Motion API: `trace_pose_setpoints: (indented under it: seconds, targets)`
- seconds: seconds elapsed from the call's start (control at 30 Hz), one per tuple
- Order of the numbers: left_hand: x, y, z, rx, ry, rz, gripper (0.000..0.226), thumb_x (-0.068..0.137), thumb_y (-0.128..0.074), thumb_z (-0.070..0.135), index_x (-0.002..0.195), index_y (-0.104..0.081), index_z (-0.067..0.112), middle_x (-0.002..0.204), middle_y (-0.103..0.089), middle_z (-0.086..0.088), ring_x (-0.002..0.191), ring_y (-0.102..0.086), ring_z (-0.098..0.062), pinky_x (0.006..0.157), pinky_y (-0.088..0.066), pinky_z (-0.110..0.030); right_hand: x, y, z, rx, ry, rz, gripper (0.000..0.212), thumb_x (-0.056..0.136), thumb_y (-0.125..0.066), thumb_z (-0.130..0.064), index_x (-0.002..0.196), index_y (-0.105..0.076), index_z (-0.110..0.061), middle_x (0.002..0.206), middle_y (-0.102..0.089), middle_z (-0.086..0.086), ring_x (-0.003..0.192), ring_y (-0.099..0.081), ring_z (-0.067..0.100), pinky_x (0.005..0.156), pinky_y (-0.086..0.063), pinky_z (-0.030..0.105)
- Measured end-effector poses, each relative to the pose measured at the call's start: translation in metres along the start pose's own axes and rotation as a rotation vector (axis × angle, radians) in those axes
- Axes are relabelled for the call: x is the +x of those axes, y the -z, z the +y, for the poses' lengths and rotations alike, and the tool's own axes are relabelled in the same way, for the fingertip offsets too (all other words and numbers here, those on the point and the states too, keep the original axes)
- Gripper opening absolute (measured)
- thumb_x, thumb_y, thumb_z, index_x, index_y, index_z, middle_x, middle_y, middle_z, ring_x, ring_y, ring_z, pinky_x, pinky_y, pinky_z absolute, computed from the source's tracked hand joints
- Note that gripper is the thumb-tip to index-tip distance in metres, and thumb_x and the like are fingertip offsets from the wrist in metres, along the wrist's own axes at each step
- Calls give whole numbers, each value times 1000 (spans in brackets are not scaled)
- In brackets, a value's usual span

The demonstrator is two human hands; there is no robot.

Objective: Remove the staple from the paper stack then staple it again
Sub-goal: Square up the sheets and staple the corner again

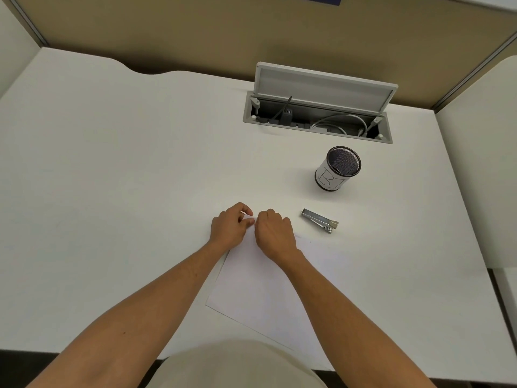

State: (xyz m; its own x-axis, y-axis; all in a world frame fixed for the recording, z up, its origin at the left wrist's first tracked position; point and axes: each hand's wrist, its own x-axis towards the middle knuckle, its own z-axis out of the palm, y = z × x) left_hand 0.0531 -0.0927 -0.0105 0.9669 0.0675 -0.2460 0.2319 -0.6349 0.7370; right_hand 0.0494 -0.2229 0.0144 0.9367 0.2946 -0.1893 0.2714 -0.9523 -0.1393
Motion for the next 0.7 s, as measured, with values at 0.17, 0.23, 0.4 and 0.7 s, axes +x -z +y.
trace_pose_setpoints:
  seconds: [0.17, 0.23, 0.4, 0.7]
  targets:
    - [0, -3, 2, -34, 20, 39, 10, 93, -63, 24, 101, -62, 19, 71, -57, 7, 69, -56, -17, 66, -40, -28, 1, 2, 0, -47, -25, -27, 24, 91, -36, -4, 111, -50, -2, 110, -54, 16, 97, -53, 32, 79, -37, 38]
    - [1, -2, 1, -58, 31, 50, 10, 93, -62, 25, 102, -61, 21, 74, -59, 5, 69, -56, -17, 61, -39, -27, 2, 3, 2, -21, -34, -1, 23, 92, -36, -4, 109, -50, -2, 109, -55, 15, 96, -53, 32, 76, -35, 37]
    - [6, -2, 0, -91, 43, 67, 9, 93, -62, 25, 101, -60, 24, 77, -62, 4, 71, -57, -16, 60, -42, -25, 2, 14, 19, 254, -134, 141, 16, 97, -42, -15, 97, -57, -7, 100, -59, 10, 87, -55, 28, 72, -41, 37]
    - [14, -1, 3, -234, 139, 78, 9, 90, -67, 21, 99, -66, 18, 86, -65, 4, 82, -62, -17, 75, -49, -30, 12, 62, 88, 874, -548, 562, 8, 85, -63, -19, 80, -68, -18, 77, -66, -4, 69, -58, 10, 69, -43, 26]
